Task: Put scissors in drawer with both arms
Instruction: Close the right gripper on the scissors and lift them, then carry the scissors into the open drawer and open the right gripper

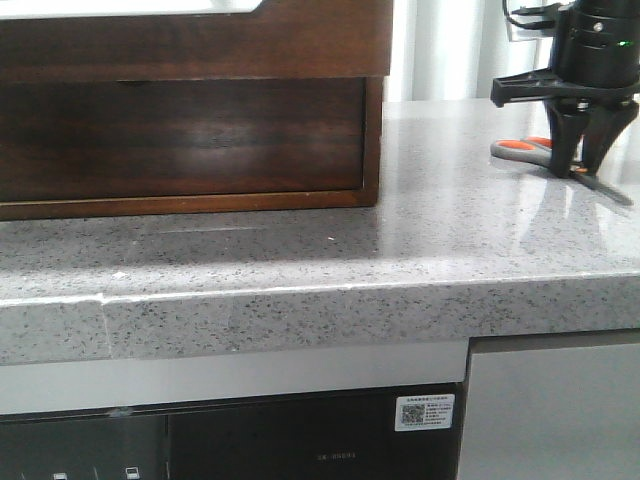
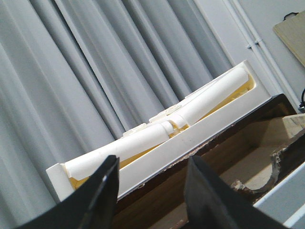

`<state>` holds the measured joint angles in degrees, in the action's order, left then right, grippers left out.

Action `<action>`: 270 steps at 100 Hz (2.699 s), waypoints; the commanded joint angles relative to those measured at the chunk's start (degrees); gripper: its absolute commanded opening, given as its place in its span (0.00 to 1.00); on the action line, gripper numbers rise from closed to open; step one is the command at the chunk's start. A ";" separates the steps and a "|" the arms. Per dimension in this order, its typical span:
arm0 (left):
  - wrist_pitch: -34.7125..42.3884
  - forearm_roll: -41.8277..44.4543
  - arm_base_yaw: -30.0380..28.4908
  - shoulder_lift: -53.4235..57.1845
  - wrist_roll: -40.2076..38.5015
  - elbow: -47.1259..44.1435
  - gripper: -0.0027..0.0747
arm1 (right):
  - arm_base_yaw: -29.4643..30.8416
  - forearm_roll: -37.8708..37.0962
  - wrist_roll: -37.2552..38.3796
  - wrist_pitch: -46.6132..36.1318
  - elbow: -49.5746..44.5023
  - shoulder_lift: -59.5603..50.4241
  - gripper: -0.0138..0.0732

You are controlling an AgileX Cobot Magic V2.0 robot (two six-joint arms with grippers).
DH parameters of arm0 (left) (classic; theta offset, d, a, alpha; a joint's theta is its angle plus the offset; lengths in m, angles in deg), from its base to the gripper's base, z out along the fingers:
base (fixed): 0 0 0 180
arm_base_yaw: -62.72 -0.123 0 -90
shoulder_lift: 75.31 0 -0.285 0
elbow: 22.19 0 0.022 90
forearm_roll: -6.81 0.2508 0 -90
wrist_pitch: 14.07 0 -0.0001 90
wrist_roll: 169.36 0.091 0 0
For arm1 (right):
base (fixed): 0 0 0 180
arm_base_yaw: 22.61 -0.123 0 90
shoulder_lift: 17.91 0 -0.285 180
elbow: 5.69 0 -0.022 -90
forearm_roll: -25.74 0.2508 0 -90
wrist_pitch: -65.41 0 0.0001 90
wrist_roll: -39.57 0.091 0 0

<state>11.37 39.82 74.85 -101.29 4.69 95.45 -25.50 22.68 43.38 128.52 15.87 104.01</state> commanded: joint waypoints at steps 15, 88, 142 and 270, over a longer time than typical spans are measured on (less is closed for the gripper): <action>3.02 -1.82 0.03 -0.40 -0.58 1.97 0.43 | 0.43 8.74 -10.43 -3.91 1.32 -13.34 0.07; 3.02 -1.82 0.03 -0.40 -0.58 1.97 0.43 | -20.48 48.29 -61.77 -12.20 1.32 -34.27 0.07; 3.02 -1.82 0.03 -0.40 -0.58 1.97 0.43 | -28.59 47.99 -65.80 -17.85 1.32 -22.50 0.07; 2.72 -1.82 0.03 3.60 -1.86 1.97 0.31 | -27.56 47.31 -65.60 -15.64 1.32 -24.33 0.29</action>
<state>11.31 39.82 74.85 -99.01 4.42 95.45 -54.01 68.05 -21.94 114.93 15.59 84.69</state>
